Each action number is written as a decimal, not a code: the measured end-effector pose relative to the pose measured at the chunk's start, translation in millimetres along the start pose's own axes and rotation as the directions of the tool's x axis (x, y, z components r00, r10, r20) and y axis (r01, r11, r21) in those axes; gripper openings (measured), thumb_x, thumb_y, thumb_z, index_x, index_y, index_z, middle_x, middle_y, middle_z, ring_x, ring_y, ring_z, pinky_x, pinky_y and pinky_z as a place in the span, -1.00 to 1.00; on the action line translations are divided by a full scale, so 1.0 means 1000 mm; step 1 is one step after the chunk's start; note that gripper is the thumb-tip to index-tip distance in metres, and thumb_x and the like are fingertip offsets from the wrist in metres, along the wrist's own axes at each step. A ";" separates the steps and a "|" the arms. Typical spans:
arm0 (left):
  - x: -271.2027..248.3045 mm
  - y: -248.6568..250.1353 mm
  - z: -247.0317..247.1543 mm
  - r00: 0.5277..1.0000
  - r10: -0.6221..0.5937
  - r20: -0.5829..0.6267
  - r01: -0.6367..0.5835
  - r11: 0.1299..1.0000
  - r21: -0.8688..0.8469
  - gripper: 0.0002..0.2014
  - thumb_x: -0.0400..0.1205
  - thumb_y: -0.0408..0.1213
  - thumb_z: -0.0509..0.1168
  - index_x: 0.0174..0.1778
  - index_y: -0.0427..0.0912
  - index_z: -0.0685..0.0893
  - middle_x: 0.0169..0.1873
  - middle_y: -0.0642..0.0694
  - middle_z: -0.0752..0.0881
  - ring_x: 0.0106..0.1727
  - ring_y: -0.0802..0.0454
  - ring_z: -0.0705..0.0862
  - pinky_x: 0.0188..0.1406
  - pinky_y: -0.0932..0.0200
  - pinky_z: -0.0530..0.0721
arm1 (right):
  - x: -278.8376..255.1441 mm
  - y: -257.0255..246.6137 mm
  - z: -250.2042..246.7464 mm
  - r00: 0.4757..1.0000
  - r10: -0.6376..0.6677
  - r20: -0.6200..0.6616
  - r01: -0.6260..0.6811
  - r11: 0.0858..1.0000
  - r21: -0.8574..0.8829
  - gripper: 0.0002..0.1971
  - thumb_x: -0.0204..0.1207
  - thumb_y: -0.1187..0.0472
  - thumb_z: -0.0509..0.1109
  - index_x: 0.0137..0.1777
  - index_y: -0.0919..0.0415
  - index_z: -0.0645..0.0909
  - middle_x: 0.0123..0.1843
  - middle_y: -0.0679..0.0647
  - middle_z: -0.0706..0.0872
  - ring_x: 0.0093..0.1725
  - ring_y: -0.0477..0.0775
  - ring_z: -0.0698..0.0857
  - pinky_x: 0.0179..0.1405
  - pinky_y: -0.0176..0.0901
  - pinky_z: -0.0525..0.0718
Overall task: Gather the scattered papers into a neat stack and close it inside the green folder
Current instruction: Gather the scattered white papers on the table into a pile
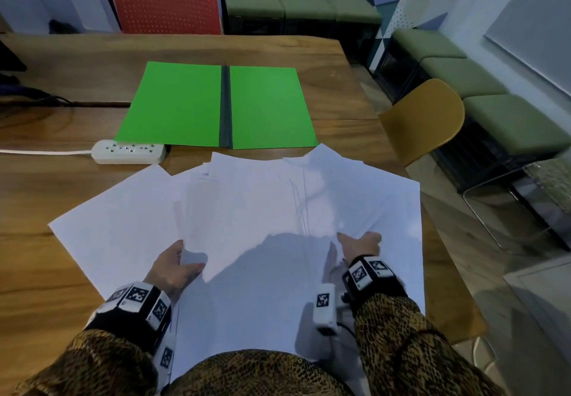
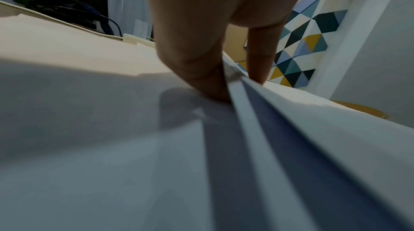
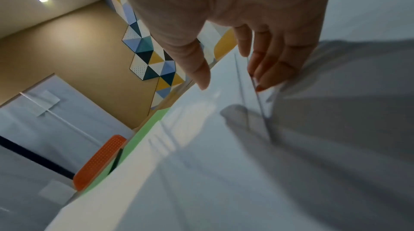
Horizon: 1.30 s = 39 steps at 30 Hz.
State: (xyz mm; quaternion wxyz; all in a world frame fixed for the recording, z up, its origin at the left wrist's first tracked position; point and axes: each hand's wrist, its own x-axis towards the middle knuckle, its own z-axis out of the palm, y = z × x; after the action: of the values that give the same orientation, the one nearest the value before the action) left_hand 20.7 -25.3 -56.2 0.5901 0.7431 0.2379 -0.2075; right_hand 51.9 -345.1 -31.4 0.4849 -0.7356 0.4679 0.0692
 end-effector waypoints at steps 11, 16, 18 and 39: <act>0.004 0.004 -0.010 0.989 0.125 -0.074 -0.116 0.986 0.119 -0.70 0.43 -0.35 0.32 0.07 -0.31 0.52 0.00 -0.55 0.68 -0.08 -0.25 0.68 0.09 -0.30 0.62 | 0.014 0.001 -0.009 0.874 -0.262 0.409 0.355 0.919 -0.171 -0.82 0.48 0.29 0.34 0.03 0.28 0.44 -0.02 0.35 0.62 -0.04 0.28 0.65 0.14 0.33 0.65; 0.000 0.013 0.016 0.996 0.089 0.002 -0.089 0.985 0.145 -0.69 0.43 -0.39 0.28 0.10 -0.18 0.54 0.00 -0.32 0.70 0.08 -0.25 0.67 0.14 -0.16 0.63 | -0.014 0.006 0.006 0.797 -0.246 0.551 0.251 0.966 0.067 -0.65 0.58 0.14 0.26 0.35 0.09 0.39 0.45 0.19 0.51 0.40 0.25 0.50 0.43 0.28 0.44; -0.009 0.022 0.030 0.996 0.082 0.023 -0.085 0.985 0.152 -0.74 0.49 -0.47 0.25 0.05 -0.10 0.53 -0.09 -0.06 0.68 0.06 -0.16 0.64 -0.01 0.02 0.62 | -0.024 0.011 0.014 0.829 -0.213 0.518 0.166 0.977 0.137 -0.21 0.41 -0.17 0.38 0.54 0.16 0.19 0.58 0.08 0.31 0.55 0.17 0.31 0.54 0.19 0.29; -0.013 0.029 -0.014 0.908 -0.065 -0.414 0.189 0.946 0.265 -0.16 0.48 -0.08 0.39 0.60 -0.08 0.08 0.52 -0.37 0.30 0.44 -0.42 0.38 0.36 -0.24 0.42 | -0.004 0.043 0.017 0.813 -0.285 0.508 0.205 0.956 0.208 -0.76 0.44 0.50 0.35 -0.09 0.13 0.59 -0.01 0.25 0.74 0.14 0.36 0.69 0.32 0.28 0.56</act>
State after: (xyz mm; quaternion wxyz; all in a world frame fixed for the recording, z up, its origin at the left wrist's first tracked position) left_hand 27.6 -18.4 -22.7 0.3948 0.8330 0.3676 -0.1230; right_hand 23.1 -332.8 -65.8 0.6520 -0.7046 0.2198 0.1735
